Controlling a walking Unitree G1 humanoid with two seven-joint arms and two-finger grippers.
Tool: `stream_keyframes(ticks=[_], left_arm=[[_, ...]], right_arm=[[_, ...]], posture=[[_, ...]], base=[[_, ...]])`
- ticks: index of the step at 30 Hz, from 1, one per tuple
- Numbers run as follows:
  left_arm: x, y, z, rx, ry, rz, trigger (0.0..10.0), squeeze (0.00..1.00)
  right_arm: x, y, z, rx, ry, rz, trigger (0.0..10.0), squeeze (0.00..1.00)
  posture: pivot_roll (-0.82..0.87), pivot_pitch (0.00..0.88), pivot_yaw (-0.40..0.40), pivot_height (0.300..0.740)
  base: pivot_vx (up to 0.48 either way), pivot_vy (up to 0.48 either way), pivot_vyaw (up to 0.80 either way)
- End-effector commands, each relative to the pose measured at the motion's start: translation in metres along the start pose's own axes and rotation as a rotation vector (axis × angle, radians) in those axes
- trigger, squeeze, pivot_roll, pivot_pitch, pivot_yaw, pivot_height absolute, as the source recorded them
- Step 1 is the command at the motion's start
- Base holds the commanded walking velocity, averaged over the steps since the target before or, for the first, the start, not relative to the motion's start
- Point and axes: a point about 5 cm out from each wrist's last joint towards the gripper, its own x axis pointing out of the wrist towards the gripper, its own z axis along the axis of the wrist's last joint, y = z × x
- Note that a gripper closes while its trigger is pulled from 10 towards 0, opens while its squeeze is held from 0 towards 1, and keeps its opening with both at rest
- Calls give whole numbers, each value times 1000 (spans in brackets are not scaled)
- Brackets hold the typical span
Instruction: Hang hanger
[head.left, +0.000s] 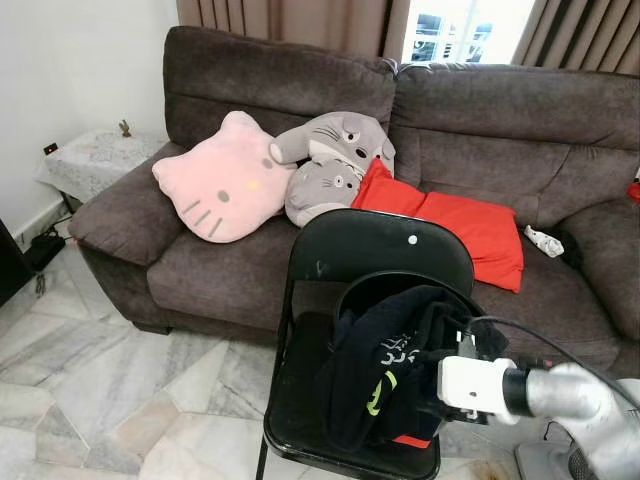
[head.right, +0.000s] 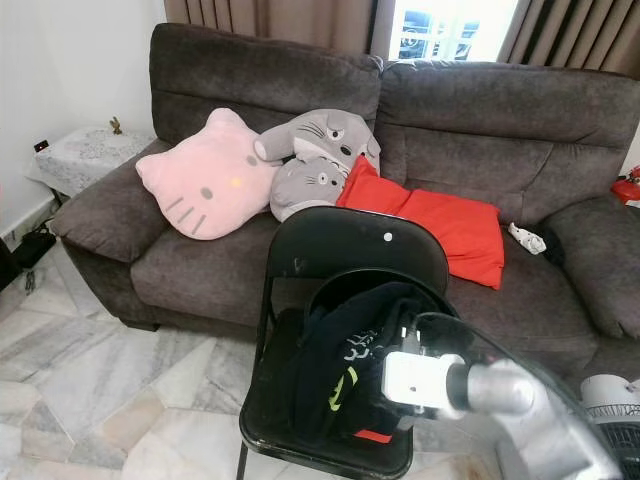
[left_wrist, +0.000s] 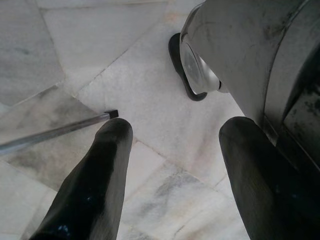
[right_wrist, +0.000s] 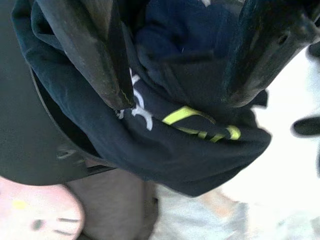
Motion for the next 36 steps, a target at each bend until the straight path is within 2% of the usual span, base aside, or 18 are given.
stream_keyframes(ticks=[1, 3, 7, 9, 10, 14, 15, 16, 18, 19, 22, 28, 36], left_arm=[[0, -3, -2, -4, 16, -12, 10000, 0], [0, -3, -2, -4, 16, -12, 10000, 0], [0, -3, -2, 0, 16, -14, 10000, 0], [0, -3, -1, 1, 15, -14, 10000, 0], [0, -3, -1, 2, 14, -14, 10000, 0], [1, -2, -1, 2, 12, -14, 10000, 0], [1, -2, -1, 2, 12, -14, 10000, 0], [1, -2, 0, 2, 11, -14, 10000, 0], [1, -2, 0, 2, 11, -14, 10000, 0], [1, -2, 0, 1, 11, -14, 10000, 0], [1, -2, 0, -2, 11, -14, 10000, 0], [1, -3, 0, -4, 11, -15, 10000, 0], [1, -3, 1, -9, 7, -13, 10000, 0]], right_arm=[[-1, -5, 8, -16, -36, -113, 10000, 0], [2, -6, 9, 13, -59, -200, 10000, 0], [10, 1, 4, 19, -49, -231, 10000, 0], [13, 6, 2, 32, -56, -207, 10000, 0], [17, 16, -2, 34, -41, -133, 10000, 0], [23, 36, -9, -74, 15, 34, 10000, 0], [23, 36, -9, -74, 15, 34, 10000, 0], [25, 37, -7, -120, 13, 44, 10000, 0], [25, 37, -6, -136, 11, 52, 10000, 0], [27, 39, -5, -173, 7, 80, 10000, 0], [29, 42, -5, -186, 5, 111, 10000, 0], [40, 45, -34, -200, 94, 125, 10000, 0], [32, 55, -80, -186, 246, 98, 10000, 0]], posture=[[-97, 21, -44, 740], [-99, 23, -42, 740], [-99, 26, -39, 740], [-99, 26, -39, 740], [-94, 28, -39, 740], [-94, 29, -39, 740], [-94, 29, -39, 740], [-95, 31, -40, 740], [-94, 32, -41, 740], [-92, 31, -42, 740], [-91, 32, -43, 740], [-91, 31, -44, 740], [-86, 30, -46, 740]], base=[[0, 0, 0], [0, 0, 0], [0, 0, 0], [0, 0, 0], [0, 0, 0], [0, 0, 0], [0, 0, 0], [0, 0, 0], [0, 0, 0], [0, 0, 0], [0, 0, 0], [0, 0, 0], [0, 0, 0]])
